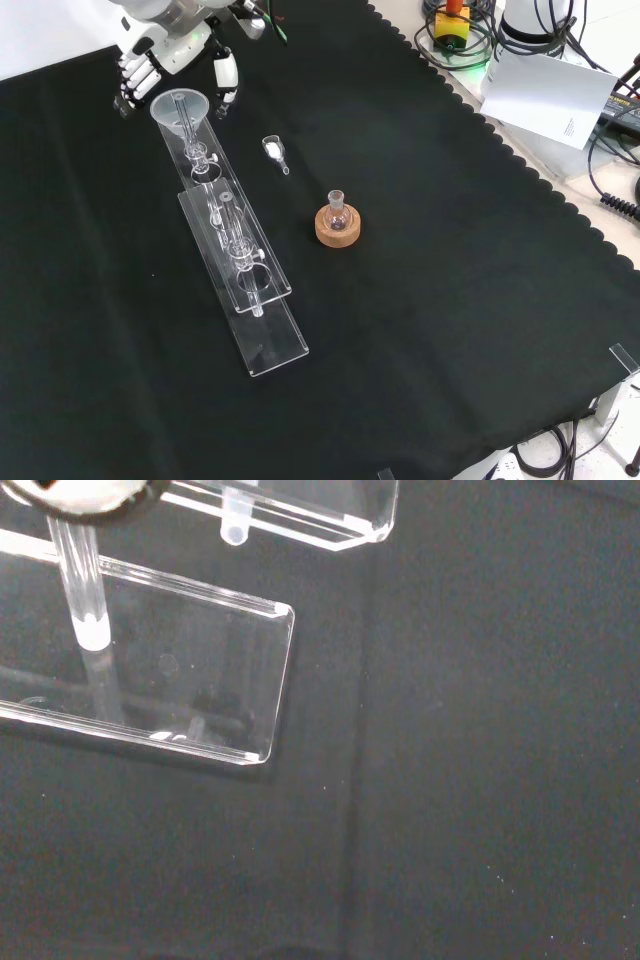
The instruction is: Pick up the funnel from the transparent funnel stand.
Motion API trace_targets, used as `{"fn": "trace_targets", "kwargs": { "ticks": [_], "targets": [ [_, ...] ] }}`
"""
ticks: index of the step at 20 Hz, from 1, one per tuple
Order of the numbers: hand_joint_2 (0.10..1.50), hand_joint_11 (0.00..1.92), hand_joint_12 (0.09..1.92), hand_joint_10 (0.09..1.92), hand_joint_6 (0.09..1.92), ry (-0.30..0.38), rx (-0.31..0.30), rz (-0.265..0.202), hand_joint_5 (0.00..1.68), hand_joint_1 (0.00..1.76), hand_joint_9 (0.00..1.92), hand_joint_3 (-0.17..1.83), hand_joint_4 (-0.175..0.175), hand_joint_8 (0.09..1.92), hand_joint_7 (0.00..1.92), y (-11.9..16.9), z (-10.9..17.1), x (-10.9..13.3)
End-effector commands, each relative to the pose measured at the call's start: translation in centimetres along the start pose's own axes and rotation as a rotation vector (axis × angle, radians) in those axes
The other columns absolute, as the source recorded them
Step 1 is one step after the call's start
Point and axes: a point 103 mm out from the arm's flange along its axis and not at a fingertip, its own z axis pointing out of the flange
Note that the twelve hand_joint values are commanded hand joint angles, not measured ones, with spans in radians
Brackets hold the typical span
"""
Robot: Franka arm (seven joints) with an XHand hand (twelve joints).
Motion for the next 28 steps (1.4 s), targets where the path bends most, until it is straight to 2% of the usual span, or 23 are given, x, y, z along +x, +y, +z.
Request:
{"fn": "trace_targets", "kwargs": {
  "ticks": [1, 9, 13, 17, 20, 21, 23, 26, 28],
  "targets": [
    [0.59, 0.0, 1.34, 0.77, 0.09, -0.007, 0.033, -0.007, 0.0, 0.73, 0.01, 0.49, 0.009, 0.42, 0.0, 0.4, 0.4, 0.1],
    [0.58, 0.0, 1.35, 0.77, 0.09, -0.011, 0.053, -0.008, 0.02, 0.73, 0.02, 0.5, 0.006, 0.52, 0.0, 0.6, 0.6, 0.0],
    [0.58, 0.0, 1.35, 0.78, 0.09, -0.017, 0.043, -0.01, 0.09, 0.74, 0.05, 0.5, 0.005, 0.62, 0.09, 0.5, 0.4, 0.2],
    [0.59, 0.0, 1.34, 0.75, 0.09, -0.031, 0.012, -0.005, 0.25, 0.75, 0.13, 0.52, 0.005, 0.72, 0.28, 0.3, 0.1, 0.4],
    [0.61, 0.0, 1.36, 0.71, 0.1, -0.053, -0.016, 0.008, 0.42, 0.83, 0.21, 0.55, -0.003, 0.8, 0.4, 0.1, -0.1, 0.5],
    [0.61, 0.0, 1.37, 0.69, 0.13, -0.057, -0.025, 0.013, 0.49, 0.87, 0.24, 0.59, -0.004, 0.82, 0.44, 0.0, -0.2, 0.5],
    [0.6, 0.0, 1.39, 0.65, 0.32, -0.057, -0.046, 0.015, 0.54, 0.92, 0.3, 0.66, -0.006, 0.85, 0.49, -0.3, -0.5, 0.4],
    [0.6, 0.0, 1.41, 0.63, 0.63, -0.052, -0.065, 0.018, 0.5, 0.94, 0.33, 0.72, -0.007, 0.87, 0.51, -0.8, -1.1, 0.2],
    [0.6, 0.0, 1.42, 0.63, 0.71, -0.05, -0.086, 0.018, 0.49, 0.95, 0.35, 0.74, -0.006, 0.88, 0.52, -1.2, -1.5, 0.2]
  ]
}}
